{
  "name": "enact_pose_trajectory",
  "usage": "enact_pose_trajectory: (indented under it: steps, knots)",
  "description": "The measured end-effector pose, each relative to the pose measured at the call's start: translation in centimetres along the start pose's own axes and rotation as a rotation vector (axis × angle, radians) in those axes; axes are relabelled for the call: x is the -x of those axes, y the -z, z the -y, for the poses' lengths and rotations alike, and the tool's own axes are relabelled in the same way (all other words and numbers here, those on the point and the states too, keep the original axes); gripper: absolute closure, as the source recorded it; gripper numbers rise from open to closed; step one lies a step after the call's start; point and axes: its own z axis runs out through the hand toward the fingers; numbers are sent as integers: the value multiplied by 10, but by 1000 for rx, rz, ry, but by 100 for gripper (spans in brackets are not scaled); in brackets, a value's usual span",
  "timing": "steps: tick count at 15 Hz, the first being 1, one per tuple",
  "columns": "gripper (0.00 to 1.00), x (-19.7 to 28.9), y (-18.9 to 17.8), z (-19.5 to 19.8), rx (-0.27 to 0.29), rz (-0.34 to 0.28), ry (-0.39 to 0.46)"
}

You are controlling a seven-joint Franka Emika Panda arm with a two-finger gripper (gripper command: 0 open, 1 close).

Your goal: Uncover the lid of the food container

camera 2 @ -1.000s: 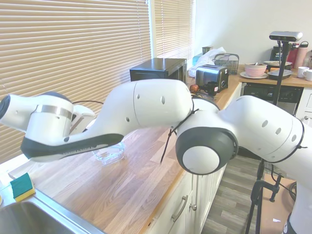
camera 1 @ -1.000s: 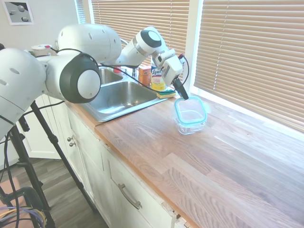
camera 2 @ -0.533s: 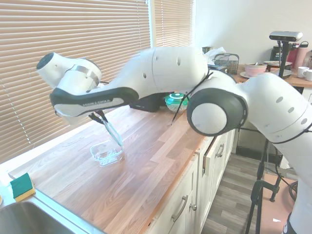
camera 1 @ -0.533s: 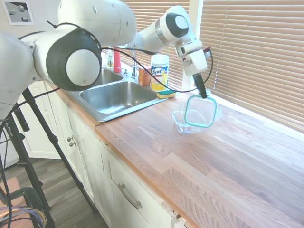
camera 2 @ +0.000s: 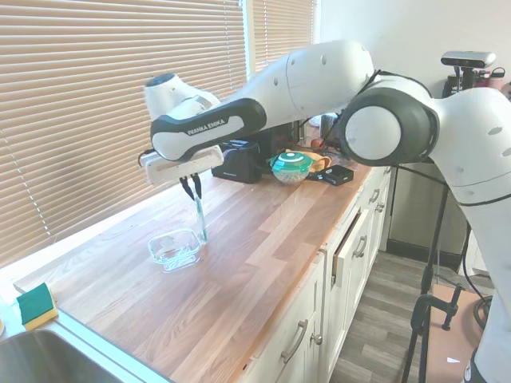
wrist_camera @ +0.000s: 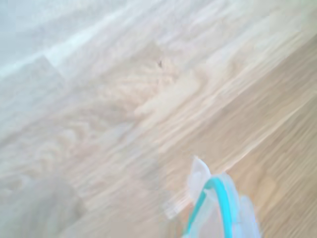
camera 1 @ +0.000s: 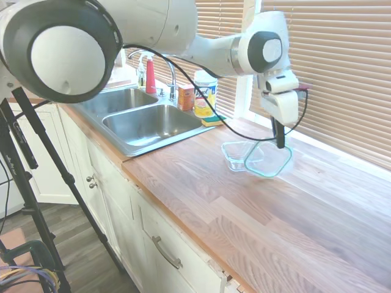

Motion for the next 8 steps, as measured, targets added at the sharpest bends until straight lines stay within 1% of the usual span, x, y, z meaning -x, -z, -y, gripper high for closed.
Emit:
enact_pose_trajectory:
  steps: [2,4,8]
  knots:
    - [100,-11,-13,-16,-15,23,8]
    - [100,-26,-16,-37,-36,36,10]
    - [100,-50,-26,-88,-43,30,20]
